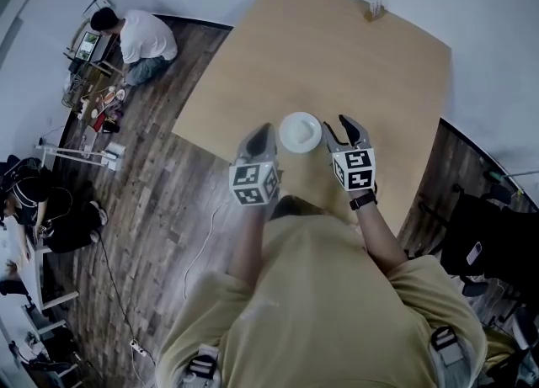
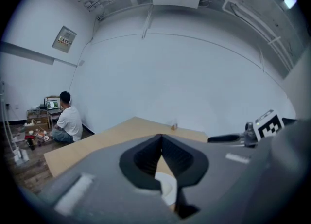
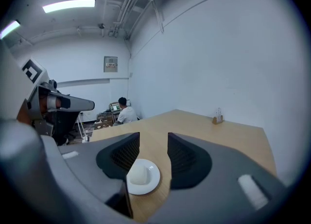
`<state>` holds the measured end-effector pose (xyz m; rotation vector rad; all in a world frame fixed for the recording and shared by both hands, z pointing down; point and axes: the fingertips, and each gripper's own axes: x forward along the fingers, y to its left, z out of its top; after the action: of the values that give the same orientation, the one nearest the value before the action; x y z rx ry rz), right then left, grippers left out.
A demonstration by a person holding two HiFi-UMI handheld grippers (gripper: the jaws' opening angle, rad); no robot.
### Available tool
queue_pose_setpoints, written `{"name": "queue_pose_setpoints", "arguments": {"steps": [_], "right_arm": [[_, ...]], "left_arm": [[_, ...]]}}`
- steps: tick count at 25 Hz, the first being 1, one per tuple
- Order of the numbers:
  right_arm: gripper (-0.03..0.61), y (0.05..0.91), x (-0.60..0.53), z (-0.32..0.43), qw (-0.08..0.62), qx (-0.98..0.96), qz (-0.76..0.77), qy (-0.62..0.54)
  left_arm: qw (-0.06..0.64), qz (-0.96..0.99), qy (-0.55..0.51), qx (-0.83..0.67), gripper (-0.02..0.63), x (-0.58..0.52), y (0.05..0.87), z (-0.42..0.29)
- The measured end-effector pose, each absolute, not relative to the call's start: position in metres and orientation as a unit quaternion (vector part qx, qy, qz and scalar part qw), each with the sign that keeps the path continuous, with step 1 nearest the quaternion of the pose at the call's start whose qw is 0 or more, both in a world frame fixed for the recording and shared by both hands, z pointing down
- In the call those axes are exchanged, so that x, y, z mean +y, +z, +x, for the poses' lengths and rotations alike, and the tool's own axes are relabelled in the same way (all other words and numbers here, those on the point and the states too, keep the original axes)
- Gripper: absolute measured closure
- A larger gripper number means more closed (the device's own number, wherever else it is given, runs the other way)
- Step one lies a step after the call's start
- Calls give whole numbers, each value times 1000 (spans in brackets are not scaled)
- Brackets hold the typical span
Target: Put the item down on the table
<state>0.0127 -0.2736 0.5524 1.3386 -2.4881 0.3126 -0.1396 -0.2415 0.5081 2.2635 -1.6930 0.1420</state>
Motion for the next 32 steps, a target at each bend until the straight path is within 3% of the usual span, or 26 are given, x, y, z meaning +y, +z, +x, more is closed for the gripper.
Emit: {"name": "queue_pose_setpoints", "arguments": {"steps": [17,32], "right_arm": [[574,450,-250,48,57,-871,487,46],[574,411,-255,68,35,-858,512,8]], "left_arm": [[58,797,13,-601,612,-223,422,-112],[14,803,1,-596,612,-236,392,-101]]}}
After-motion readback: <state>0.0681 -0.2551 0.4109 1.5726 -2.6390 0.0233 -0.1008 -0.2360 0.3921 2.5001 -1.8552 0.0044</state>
